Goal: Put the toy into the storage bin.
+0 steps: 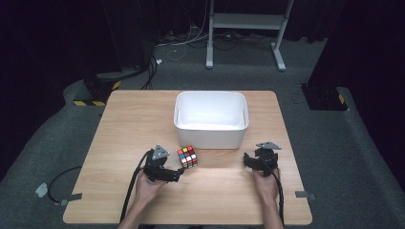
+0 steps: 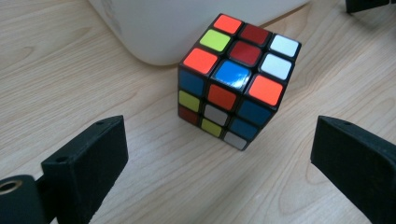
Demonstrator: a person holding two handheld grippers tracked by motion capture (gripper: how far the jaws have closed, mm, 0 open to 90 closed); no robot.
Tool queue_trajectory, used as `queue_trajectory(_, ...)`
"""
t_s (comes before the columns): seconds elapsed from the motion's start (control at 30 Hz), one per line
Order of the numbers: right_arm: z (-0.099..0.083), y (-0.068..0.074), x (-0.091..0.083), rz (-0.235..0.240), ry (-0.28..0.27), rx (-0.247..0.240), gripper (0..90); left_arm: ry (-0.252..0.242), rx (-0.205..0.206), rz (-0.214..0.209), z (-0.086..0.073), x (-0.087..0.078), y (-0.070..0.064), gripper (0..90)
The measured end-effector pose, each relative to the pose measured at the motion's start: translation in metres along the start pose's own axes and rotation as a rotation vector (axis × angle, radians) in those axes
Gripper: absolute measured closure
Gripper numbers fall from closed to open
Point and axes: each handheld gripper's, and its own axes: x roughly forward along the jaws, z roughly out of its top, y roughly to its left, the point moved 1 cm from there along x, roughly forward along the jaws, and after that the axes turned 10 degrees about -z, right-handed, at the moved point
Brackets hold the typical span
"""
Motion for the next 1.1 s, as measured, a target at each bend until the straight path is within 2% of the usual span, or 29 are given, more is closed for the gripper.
queue_trajectory(0.27, 0.0, 0.0, 0.0, 0.001, 0.001, 0.001, 21.1, 0.0, 0.003, -0.012, 0.004, 0.008, -0.002, 4.1)
queue_trajectory(0.43, 0.0, 0.0, 0.0, 0.001, 0.0, -0.001, 21.0, 0.001, 0.032, -0.016, 0.012, 0.014, -0.005, 3.6)
queue_trajectory(0.93, 0.0, 0.0, 0.0, 0.001, 0.0, -0.001, 21.0, -0.004, 0.019, -0.023, 0.015, 0.026, -0.003, 3.3)
queue_trajectory(0.97, 0.0, 0.0, 0.0, 0.001, 0.0, -0.001, 21.1, 0.009, 0.025, -0.025, 0.016, 0.029, -0.003, 3.3)
queue_trajectory(1.1, 0.0, 0.0, 0.0, 0.001, 0.0, 0.0, 21.1, 0.01, 0.034, -0.024, 0.018, 0.034, -0.005, 3.3)
